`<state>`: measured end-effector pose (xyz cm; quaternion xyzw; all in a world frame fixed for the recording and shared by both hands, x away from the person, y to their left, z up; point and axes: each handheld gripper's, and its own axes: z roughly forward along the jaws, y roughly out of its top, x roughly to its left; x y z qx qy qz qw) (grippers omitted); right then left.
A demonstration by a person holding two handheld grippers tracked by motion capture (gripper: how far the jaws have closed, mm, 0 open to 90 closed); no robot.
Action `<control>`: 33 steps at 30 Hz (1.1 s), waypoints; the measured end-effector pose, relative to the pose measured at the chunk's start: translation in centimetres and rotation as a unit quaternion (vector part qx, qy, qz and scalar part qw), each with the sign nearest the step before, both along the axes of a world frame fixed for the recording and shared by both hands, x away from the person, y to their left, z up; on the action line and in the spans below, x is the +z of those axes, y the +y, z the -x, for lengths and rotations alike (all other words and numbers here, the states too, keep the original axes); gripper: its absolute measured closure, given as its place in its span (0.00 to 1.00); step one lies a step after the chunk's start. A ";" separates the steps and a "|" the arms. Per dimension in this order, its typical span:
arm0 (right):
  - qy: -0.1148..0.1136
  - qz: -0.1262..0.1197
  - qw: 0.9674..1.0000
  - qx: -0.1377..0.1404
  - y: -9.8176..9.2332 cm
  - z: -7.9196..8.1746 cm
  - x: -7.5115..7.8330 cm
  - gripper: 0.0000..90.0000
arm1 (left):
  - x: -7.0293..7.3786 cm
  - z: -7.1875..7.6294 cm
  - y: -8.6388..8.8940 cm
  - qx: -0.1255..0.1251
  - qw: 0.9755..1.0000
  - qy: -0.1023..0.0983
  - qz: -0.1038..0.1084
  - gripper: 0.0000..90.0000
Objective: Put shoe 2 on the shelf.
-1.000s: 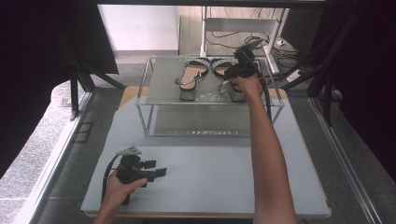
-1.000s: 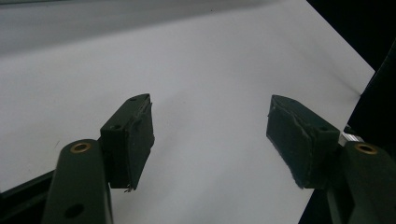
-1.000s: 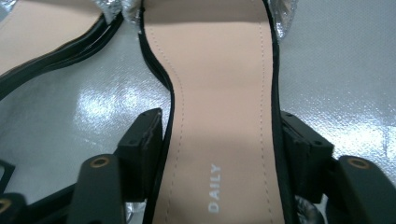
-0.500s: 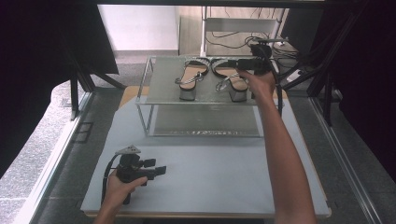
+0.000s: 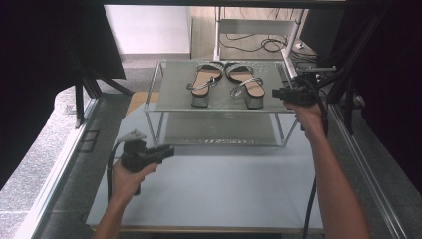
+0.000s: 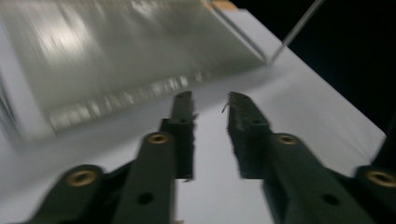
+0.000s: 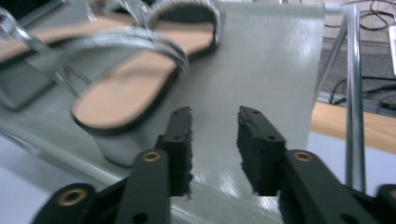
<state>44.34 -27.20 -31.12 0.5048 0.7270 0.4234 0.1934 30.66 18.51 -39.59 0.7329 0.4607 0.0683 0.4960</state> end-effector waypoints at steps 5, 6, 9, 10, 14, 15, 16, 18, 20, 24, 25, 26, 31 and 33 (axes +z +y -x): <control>0.009 0.022 1.000 0.009 0.5 0.0 -1.4 0.84 | 3.8 -4.8 -1.0 0.029 0.999 -0.016 -0.017 0.99; 0.010 0.027 0.999 0.013 0.8 -0.1 -1.6 0.86 | 4.2 -5.8 -1.3 0.033 0.999 -0.015 -0.018 1.00; 0.009 0.042 0.999 0.020 2.0 -0.4 -2.2 0.89 | 5.0 -8.7 -2.1 0.055 0.998 -0.010 -0.025 1.00; 0.008 0.047 0.999 0.021 2.4 -0.5 -2.3 0.90 | 5.1 -9.5 -2.2 0.062 0.998 -0.007 -0.027 1.00; -0.002 0.061 0.998 0.019 3.6 -0.8 -2.7 0.96 | 4.8 -12.2 -2.9 0.082 0.996 0.006 -0.025 1.00; -0.004 0.064 0.998 0.017 3.8 -0.8 -2.7 0.97 | 4.7 -12.6 -3.1 0.082 0.996 0.011 -0.024 1.00; -0.005 0.065 0.998 0.014 3.9 -0.9 -2.8 0.98 | 4.6 -13.0 -3.4 0.083 0.996 0.014 -0.030 1.00; -0.005 0.062 0.998 0.011 4.0 -1.0 -2.8 0.99 | 4.3 -13.7 -4.2 0.081 0.996 0.018 -0.039 1.00; -0.005 0.062 0.998 0.008 4.1 -1.0 -2.9 1.00 | 4.1 -14.1 -4.9 0.075 0.996 0.026 -0.034 1.00; -0.004 0.059 0.998 0.013 4.2 -0.9 -2.9 1.00 | 3.9 -14.6 -5.9 0.070 0.997 0.036 -0.018 1.00; -0.003 0.058 0.998 0.017 4.2 -0.9 -2.9 1.00 | 4.0 -14.6 -6.1 0.073 0.996 0.033 -0.028 1.00; -0.003 0.057 0.998 0.021 4.3 -0.8 -2.9 1.00 | 4.1 -14.6 -6.3 0.076 0.996 0.030 -0.035 1.00; -0.009 0.061 0.997 0.041 5.6 -0.5 -2.9 1.00 | 4.3 -14.5 -7.3 0.065 0.997 0.032 -0.036 1.00; -0.009 0.061 0.997 0.044 6.1 -0.4 -2.9 1.00 | 4.4 -14.3 -8.0 0.058 0.997 0.032 -0.038 1.00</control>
